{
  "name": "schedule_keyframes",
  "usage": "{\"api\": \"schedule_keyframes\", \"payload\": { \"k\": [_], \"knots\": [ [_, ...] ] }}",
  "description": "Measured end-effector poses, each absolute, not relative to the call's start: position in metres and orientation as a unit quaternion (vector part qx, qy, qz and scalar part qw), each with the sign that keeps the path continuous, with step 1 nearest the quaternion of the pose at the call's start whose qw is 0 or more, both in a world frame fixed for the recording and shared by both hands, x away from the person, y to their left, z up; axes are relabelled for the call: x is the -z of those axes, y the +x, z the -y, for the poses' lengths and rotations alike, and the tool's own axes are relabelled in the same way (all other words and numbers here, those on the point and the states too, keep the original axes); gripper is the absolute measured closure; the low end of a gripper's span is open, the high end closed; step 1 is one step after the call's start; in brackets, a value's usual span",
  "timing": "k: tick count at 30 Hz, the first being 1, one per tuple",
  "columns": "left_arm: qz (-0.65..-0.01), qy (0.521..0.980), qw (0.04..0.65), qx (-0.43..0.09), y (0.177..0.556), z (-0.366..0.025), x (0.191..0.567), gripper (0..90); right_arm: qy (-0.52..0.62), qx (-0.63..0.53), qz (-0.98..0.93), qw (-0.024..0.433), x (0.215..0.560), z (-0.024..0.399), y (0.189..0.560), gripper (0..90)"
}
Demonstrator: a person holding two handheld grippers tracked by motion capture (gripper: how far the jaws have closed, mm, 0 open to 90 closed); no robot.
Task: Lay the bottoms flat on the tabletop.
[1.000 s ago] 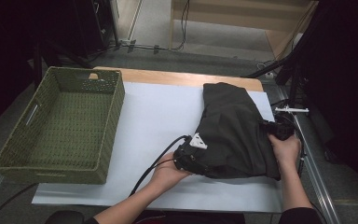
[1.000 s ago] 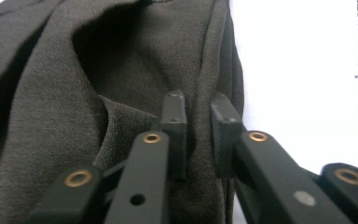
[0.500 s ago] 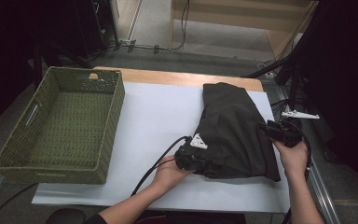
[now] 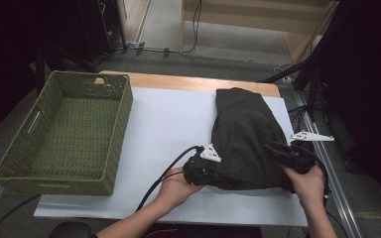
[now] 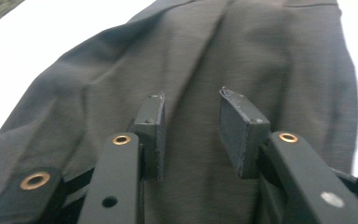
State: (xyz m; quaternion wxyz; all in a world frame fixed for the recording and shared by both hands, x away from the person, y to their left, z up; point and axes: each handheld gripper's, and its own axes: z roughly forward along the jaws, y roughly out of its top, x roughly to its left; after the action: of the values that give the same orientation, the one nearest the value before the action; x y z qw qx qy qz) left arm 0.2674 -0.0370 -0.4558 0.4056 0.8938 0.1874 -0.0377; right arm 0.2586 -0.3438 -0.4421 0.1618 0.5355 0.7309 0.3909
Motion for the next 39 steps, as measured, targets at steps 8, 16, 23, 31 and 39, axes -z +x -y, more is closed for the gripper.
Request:
{"api": "schedule_keyframes", "payload": {
  "k": [8, 16, 23, 31, 39],
  "knots": [
    [-0.194, 0.897, 0.394, 0.042, 0.264, 0.035, 0.461, 66.8, 0.502, -0.394, -0.755, 0.150, 0.447, 0.317, 0.241, 60.1],
    [-0.218, 0.887, 0.402, 0.064, 0.280, 0.025, 0.459, 56.3, 0.491, -0.394, -0.765, 0.138, 0.455, 0.304, 0.230, 57.5],
    [-0.238, 0.878, 0.411, 0.059, 0.294, 0.012, 0.457, 44.8, 0.478, -0.398, -0.770, 0.141, 0.463, 0.290, 0.222, 49.0],
    [-0.258, 0.871, 0.415, 0.040, 0.305, 0.001, 0.457, 42.8, 0.461, -0.390, -0.785, 0.137, 0.479, 0.277, 0.220, 41.8],
    [-0.266, 0.872, 0.409, 0.037, 0.309, -0.001, 0.461, 42.8, 0.459, -0.364, -0.799, 0.137, 0.510, 0.269, 0.236, 41.6]
  ]
}}
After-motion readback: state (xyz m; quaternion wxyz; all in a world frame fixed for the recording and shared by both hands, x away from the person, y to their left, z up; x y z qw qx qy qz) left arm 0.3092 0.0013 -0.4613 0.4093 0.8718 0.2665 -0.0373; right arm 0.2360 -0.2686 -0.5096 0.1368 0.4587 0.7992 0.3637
